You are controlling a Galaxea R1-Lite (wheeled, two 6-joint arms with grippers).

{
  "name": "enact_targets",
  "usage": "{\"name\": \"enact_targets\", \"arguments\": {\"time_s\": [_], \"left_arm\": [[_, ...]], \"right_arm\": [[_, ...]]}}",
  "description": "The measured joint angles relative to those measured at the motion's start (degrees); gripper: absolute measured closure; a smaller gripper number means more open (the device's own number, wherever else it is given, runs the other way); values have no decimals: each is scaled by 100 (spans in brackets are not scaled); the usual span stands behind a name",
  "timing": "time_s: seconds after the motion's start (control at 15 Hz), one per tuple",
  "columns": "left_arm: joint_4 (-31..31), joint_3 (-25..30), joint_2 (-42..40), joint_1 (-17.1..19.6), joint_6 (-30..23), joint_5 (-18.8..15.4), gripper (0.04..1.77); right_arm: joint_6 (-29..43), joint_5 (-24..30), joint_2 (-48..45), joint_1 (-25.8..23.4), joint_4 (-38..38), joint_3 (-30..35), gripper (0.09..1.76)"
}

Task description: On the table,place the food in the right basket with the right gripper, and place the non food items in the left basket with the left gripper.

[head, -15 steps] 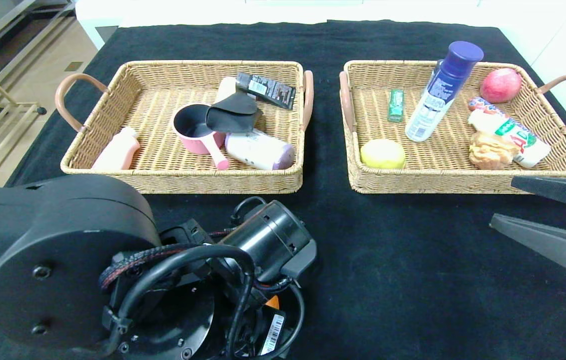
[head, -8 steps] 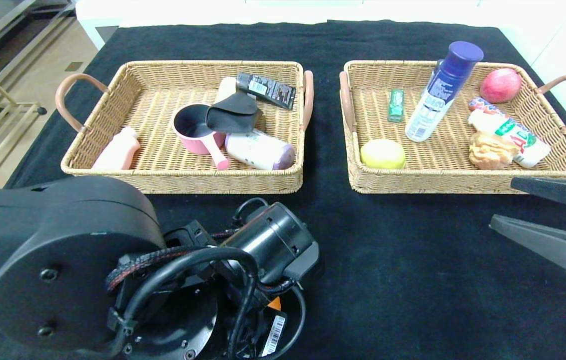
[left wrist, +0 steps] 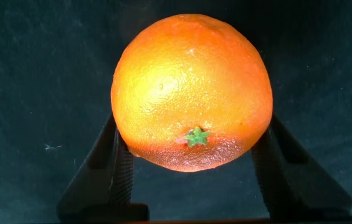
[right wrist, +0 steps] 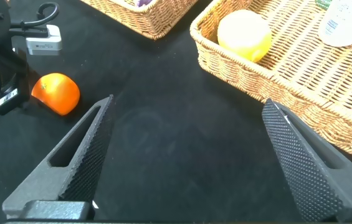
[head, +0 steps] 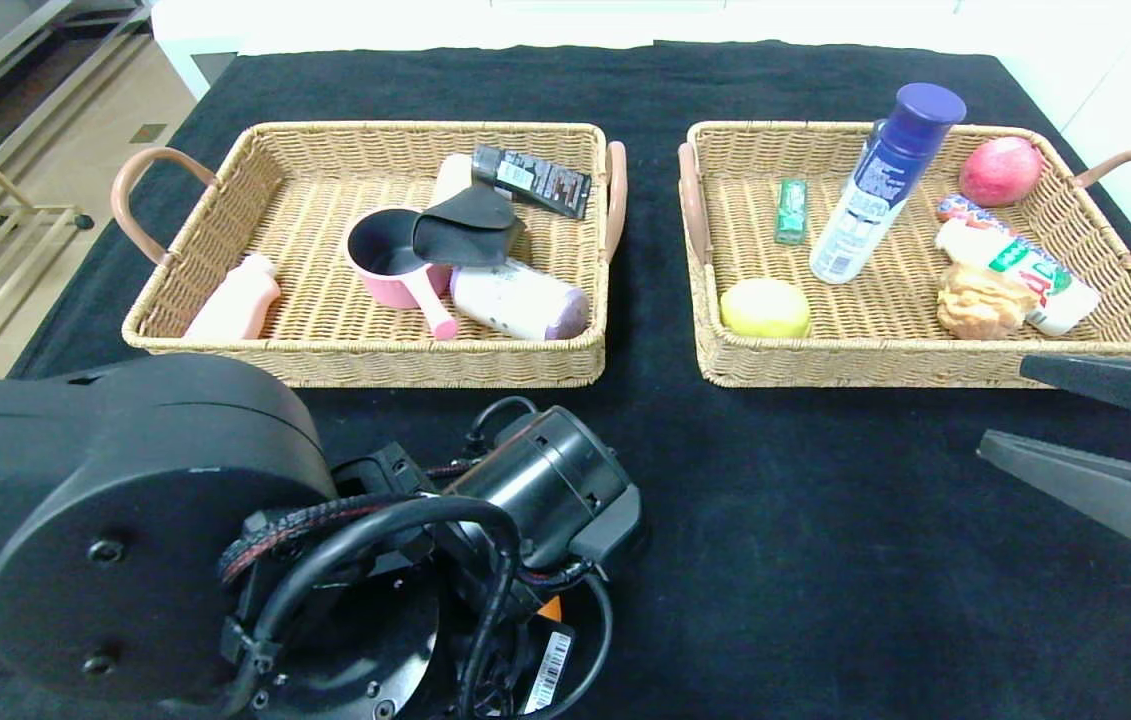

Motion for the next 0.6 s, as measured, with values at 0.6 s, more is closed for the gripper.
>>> {"name": "enact_targets", "arguments": {"time_s": [0.6], "left_arm": [[-616, -163, -516, 44, 226, -108, 69]], "right_arm": [[6, -16, -235, -6, 140, -54, 14]]}}
